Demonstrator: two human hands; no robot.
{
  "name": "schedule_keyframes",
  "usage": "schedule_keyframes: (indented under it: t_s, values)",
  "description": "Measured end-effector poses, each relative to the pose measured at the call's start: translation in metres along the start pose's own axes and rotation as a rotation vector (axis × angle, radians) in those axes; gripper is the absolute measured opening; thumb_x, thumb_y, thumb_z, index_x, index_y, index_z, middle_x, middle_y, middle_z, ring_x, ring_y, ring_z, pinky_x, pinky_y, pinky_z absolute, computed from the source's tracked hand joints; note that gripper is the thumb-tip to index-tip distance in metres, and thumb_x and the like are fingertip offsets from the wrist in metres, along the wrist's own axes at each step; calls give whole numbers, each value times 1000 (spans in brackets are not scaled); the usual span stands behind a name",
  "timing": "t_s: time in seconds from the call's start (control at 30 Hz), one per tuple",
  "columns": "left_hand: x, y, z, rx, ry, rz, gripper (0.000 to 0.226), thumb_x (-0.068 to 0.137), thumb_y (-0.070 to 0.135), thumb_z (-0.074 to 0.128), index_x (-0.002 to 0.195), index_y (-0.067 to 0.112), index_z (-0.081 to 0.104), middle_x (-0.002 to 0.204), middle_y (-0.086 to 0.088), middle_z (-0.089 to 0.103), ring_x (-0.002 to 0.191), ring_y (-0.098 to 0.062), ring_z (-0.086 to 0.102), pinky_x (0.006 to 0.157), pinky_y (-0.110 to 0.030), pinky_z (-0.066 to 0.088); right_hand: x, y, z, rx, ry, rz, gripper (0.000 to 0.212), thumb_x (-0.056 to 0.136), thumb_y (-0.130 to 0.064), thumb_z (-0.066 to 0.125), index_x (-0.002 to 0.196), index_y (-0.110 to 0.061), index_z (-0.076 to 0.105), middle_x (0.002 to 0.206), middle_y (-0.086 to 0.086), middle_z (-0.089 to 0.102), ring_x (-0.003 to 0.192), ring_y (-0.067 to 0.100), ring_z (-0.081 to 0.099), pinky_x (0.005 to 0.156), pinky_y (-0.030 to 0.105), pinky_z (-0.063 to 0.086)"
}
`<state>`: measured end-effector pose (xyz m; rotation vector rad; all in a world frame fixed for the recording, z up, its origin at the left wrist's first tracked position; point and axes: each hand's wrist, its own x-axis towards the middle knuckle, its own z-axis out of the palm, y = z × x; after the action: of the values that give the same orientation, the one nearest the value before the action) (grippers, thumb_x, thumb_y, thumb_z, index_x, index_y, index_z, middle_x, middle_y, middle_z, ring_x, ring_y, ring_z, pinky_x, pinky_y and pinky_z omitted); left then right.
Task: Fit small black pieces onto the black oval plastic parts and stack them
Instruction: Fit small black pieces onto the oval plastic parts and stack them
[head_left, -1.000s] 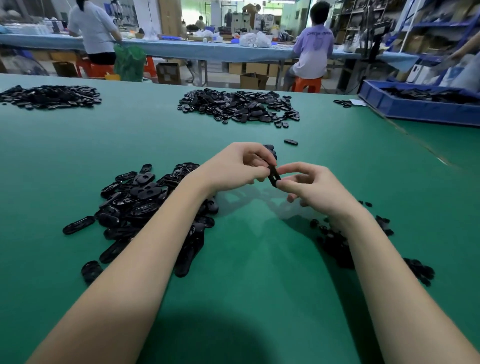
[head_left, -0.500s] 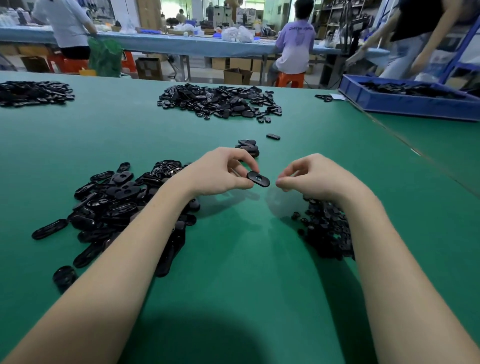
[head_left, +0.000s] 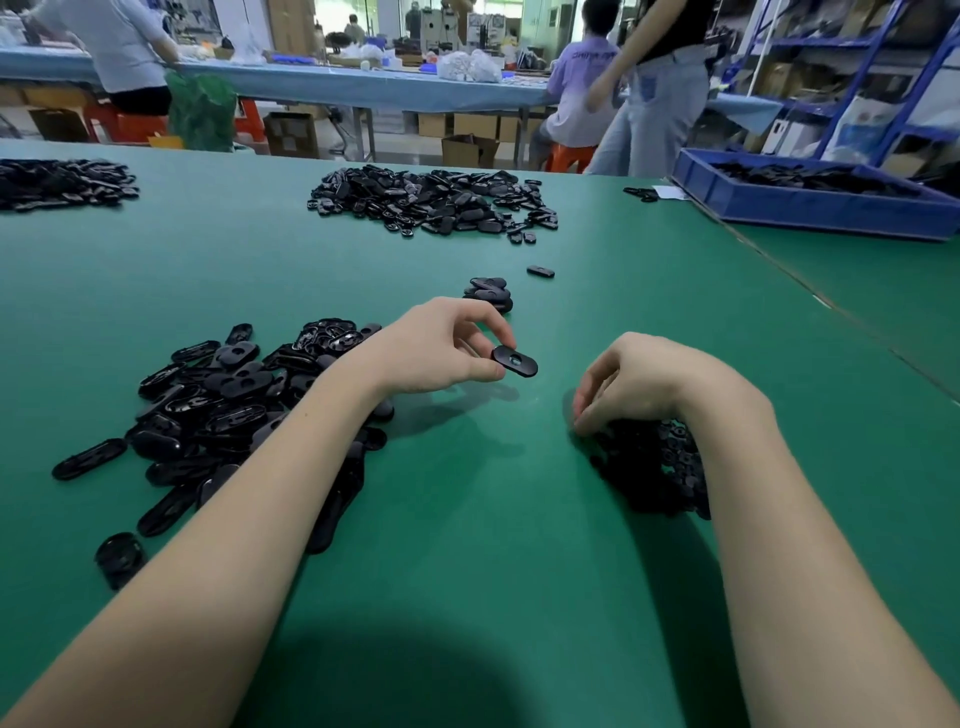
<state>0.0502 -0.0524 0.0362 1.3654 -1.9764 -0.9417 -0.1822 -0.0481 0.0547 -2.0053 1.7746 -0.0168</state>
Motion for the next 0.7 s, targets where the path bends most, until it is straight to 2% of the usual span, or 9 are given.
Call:
schedule_keyframes:
  t_s: [0.1, 0.2, 0.27, 0.37, 0.5, 0.63, 0.7]
  values:
    - [0, 1, 0, 12, 33, 22, 20, 81, 18, 82, 95, 28, 71, 86, 4, 72, 73, -12, 63, 82, -39, 55, 1, 0, -4, 184, 57, -73, 7, 74, -34, 87, 76, -34, 79, 87, -7, 78, 91, 14, 68, 80, 29, 51]
    - [-1, 4, 1, 29, 61, 42, 23, 78, 18, 85, 94, 28, 71, 90, 3, 71, 73, -12, 64, 87, -46, 57, 0, -6, -4, 466, 85, -130, 6, 79, -31, 85, 83, -28, 81, 85, 7, 75, 72, 14, 53, 73, 31, 44]
    - [-1, 6, 2, 31, 61, 51, 24, 77, 18, 85, 94, 27, 71, 91, 3, 72, 73, -11, 64, 86, -45, 58, 1, -10, -2, 573, 113, -135, 5, 80, -29, 84, 82, -26, 81, 77, 3, 66, 65, 13, 44, 63, 28, 38]
    - [-2, 8, 3, 21, 57, 64, 25, 76, 17, 86, 93, 27, 71, 88, 6, 70, 72, -10, 64, 84, -42, 57, 4, -14, 2, 594, 171, -120, 6, 77, -32, 86, 76, -31, 80, 68, -3, 56, 54, 9, 41, 51, 24, 32]
    - [-2, 10, 4, -3, 44, 86, 23, 77, 15, 84, 93, 27, 71, 85, 6, 72, 72, -9, 63, 79, -38, 56, 5, -15, 5, 596, 180, -104, 18, 71, -37, 90, 82, -28, 79, 67, -2, 53, 56, 11, 41, 59, 28, 32]
    - [-3, 12, 5, 6, 28, 86, 21, 81, 16, 81, 95, 26, 69, 84, 8, 77, 82, -19, 68, 85, -41, 55, 7, -14, 4, 584, 178, -95, 25, 69, -41, 91, 87, -28, 77, 66, -5, 54, 48, 6, 42, 58, 28, 33]
    - [-4, 13, 4, 20, 17, 78, 21, 82, 17, 80, 97, 27, 69, 87, 9, 78, 87, -18, 69, 87, -43, 54, 7, -14, 4, 580, 179, -98, 25, 71, -39, 90, 88, -28, 76, 71, -4, 57, 55, 9, 44, 59, 28, 33]
